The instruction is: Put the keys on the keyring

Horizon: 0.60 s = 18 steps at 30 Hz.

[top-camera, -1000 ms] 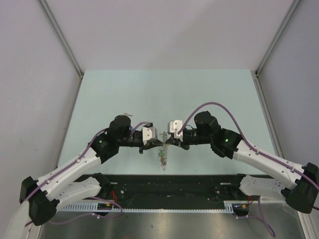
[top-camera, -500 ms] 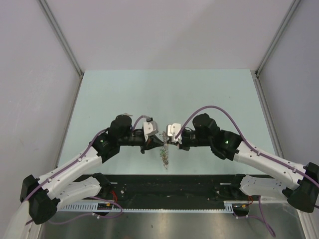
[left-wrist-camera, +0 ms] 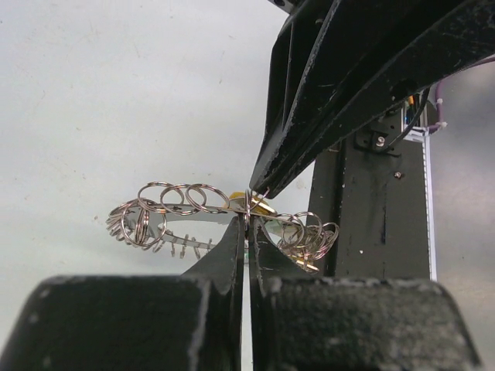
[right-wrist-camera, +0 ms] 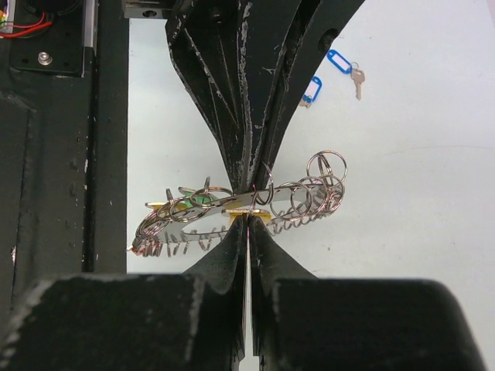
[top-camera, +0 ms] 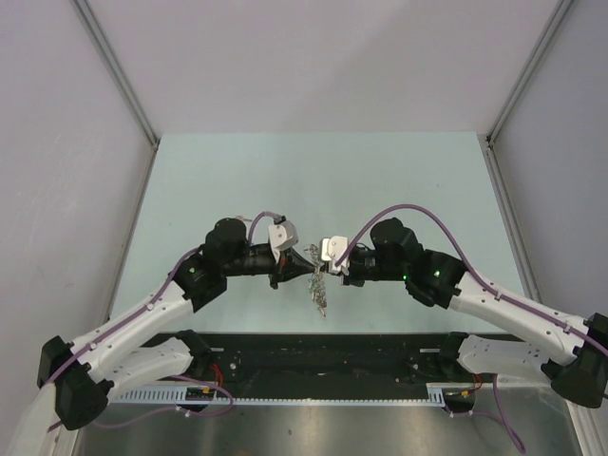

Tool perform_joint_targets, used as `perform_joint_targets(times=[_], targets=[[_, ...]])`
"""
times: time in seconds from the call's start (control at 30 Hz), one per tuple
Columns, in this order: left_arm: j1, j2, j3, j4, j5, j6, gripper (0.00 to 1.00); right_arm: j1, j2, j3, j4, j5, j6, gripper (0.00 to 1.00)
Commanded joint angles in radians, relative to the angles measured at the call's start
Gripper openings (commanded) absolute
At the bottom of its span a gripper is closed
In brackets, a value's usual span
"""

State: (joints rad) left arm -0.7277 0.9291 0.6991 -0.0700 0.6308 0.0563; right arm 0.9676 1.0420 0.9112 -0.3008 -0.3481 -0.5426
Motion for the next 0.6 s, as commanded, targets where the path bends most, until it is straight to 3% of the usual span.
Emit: perform_joint_targets(times=[0.0, 0.23, 0.57], targets=[[0.005, -0.053, 0.005, 0.15, 0.006, -0.003, 0.0, 0.011, -0.036, -0.001, 0.018, -0.009, 0.024, 0.0], [0.005, -0.07, 0.0, 0.142, 0.009, 0.019, 0.0, 0.01, -0.079, -0.037, 0.08, 0.011, 0.052, 0.18], [0.005, -0.067, 0.005, 0.124, 0.012, 0.036, 0.0, 0.011, -0.105, -0.052, 0.155, 0.032, 0.09, 0.27]])
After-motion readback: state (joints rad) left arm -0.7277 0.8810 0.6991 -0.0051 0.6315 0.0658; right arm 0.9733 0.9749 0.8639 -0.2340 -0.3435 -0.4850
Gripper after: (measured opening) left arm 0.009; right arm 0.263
